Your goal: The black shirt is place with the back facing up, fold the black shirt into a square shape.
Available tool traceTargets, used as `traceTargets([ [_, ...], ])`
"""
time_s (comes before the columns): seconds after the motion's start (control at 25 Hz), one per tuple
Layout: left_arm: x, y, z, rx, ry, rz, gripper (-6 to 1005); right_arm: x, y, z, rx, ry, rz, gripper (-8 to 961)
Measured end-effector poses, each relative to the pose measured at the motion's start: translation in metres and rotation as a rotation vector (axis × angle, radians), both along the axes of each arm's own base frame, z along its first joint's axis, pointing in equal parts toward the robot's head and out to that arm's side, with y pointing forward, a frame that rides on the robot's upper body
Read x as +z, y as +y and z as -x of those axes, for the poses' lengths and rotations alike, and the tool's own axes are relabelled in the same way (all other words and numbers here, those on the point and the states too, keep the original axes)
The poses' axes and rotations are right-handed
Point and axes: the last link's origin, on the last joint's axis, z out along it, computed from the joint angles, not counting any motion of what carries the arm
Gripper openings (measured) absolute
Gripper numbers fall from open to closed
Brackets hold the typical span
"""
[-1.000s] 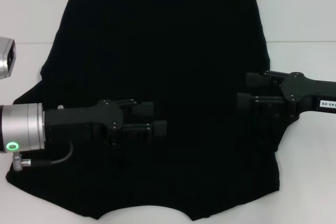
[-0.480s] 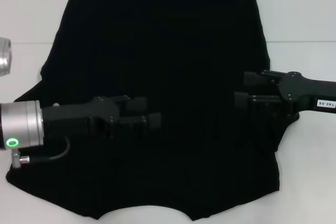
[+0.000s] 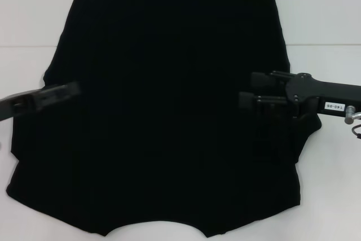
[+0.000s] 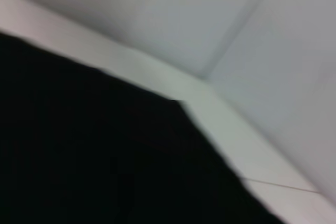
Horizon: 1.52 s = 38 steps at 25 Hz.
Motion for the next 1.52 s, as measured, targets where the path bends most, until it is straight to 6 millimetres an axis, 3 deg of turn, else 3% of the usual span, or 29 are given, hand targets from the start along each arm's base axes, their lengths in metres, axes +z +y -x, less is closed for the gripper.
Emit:
traceTargets([
  [0.28, 0.025, -0.014, 0.029, 0.155, 0.056, -0.04, 753, -0.002, 0.002, 0.003, 0.001, 0.004, 0.0, 886],
  [0.76, 0.021, -0.015, 0.065, 0.438, 0.162, -0.012, 738, 0.002, 0.005, 0.003, -0.008, -0.003, -0.006, 886],
  [1.52, 0.005, -0.006, 0.066, 0.45, 0.23, 0.032, 709, 0.004, 0.009, 0.005, -0.007, -0.013, -0.019, 886],
])
